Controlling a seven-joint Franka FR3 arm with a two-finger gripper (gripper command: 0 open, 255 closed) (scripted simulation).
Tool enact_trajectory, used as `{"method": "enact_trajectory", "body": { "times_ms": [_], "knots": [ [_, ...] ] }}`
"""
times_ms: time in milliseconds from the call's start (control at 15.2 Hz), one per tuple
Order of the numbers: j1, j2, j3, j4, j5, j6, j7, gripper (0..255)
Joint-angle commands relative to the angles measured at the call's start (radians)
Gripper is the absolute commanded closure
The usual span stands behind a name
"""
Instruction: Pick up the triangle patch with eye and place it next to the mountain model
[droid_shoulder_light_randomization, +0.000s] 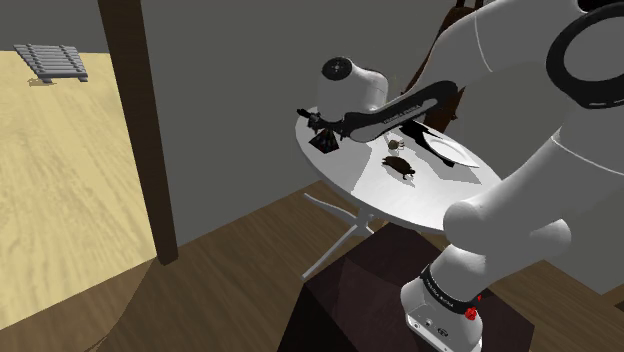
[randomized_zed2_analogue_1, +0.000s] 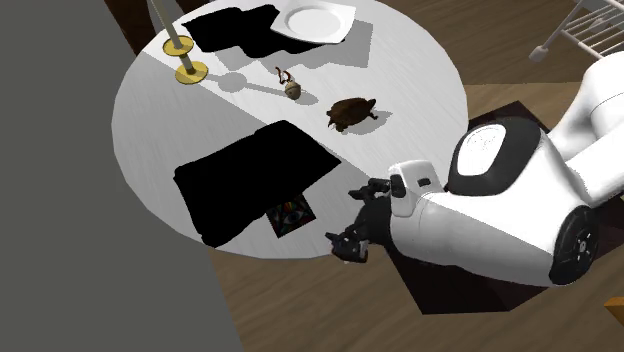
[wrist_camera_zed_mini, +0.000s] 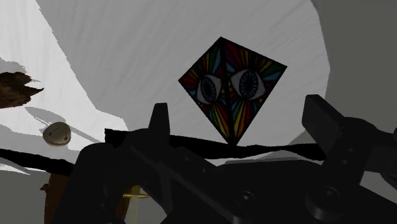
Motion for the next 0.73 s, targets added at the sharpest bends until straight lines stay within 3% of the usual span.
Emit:
{"method": "enact_trajectory", "body": {
  "times_ms": [0, 330, 660],
  "knots": [
    [-0.008, 0.104, 0.012, 0.074, -0.157, -0.078, 0.171, 0],
    [0.059, 0.322, -0.048, 0.258, -0.381, -0.274, 0.42, 0],
    [0.065, 0.388, -0.083, 0.303, -0.443, -0.283, 0.458, 0]
  ]
}}
